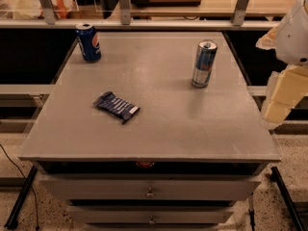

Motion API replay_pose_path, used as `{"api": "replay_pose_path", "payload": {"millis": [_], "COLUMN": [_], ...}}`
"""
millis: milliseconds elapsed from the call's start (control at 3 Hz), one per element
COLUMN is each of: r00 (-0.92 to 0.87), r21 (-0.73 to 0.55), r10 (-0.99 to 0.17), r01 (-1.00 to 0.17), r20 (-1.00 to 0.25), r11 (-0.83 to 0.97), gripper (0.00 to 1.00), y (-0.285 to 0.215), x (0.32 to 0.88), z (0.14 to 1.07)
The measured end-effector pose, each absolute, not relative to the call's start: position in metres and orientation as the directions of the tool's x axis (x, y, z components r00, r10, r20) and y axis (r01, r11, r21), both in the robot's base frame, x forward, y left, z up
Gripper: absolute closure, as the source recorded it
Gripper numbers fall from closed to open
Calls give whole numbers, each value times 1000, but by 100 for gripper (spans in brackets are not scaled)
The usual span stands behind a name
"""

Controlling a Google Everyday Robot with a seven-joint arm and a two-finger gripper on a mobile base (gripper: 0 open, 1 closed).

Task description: Pick rxbar blueberry

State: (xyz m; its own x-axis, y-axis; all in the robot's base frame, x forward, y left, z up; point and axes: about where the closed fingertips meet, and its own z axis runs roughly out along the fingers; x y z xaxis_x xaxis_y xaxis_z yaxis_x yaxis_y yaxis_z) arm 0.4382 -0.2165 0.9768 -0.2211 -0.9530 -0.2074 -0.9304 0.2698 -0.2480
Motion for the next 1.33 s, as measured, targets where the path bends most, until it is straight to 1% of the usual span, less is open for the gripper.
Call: {"api": "replay_pose_path", "payload": {"millis": [333,667,1000,1333], "r00": [-217,-200,-210,-210], "r21": [-251,-226,-142,-142], "r10": [-951,-937,-892,-892], "r01": [-929,-936,-948,-948], "r20": [-221,-288,-399,-399], "r11": [271,269,286,286], "gripper": [0,0,0,0], "y": [-211,-188,-144,-144], "x": [440,447,458,458], "z": [977,966,932,932]}}
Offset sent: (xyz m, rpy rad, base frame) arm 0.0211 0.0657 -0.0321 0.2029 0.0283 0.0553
